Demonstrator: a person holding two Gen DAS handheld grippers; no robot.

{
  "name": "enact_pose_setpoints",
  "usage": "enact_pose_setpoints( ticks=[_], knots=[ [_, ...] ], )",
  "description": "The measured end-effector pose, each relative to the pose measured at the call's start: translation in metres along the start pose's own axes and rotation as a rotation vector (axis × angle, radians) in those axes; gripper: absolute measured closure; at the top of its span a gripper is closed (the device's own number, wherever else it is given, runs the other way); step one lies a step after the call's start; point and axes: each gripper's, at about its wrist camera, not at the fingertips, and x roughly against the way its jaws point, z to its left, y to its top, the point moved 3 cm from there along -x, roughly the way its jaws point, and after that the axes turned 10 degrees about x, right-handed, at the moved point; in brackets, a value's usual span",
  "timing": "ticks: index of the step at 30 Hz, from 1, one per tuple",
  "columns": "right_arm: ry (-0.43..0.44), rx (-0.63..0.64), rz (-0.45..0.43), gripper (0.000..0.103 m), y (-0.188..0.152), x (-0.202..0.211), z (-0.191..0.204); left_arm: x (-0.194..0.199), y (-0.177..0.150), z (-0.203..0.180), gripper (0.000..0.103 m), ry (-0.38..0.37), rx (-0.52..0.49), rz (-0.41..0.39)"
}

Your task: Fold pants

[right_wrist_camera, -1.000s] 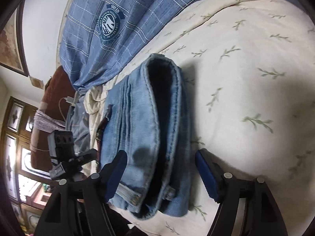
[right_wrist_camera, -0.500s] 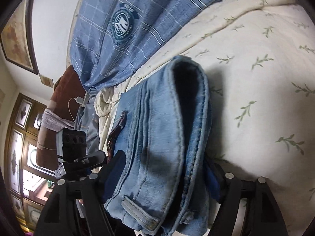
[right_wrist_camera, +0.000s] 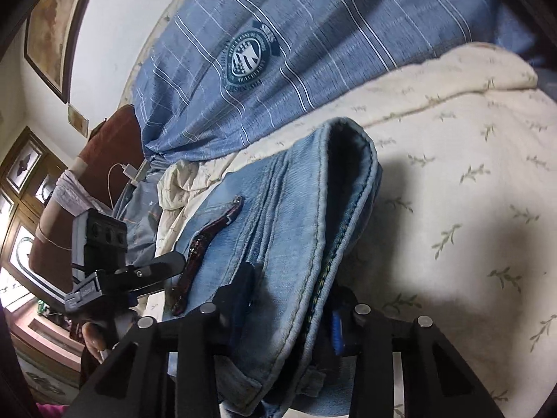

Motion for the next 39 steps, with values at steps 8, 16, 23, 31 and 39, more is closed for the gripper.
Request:
enact_pose_setpoints(
  ticks=[8,16,23,31,39],
  knots=[
    [0.000,0.047,-0.113,0.064,0.016,0.007,0.023,0.029,0.007,-0.012,0.034,-0.016,-0.059,-0.153],
    [0.018,0.043,-0.161,0.064,0.032,-0.007,0.035,0.044,0.016,-0.012,0.034,0.035,-0.074,-0.249],
    [-0.011,0.015,-0.120,0.064,0.033,-0.039,0.034,0.037,0.027,0.003,0.034,0.138,-0.030,-0.262],
    [-0.049,0.007,-0.106,0.064,0.031,-0.054,0.036,0.034,0.029,0.013,0.034,0.190,-0.021,-0.271],
    [-0.092,-0.028,-0.041,0.064,0.025,-0.064,0.023,0.026,0.028,0.014,0.033,0.281,-0.038,-0.260]
  ],
)
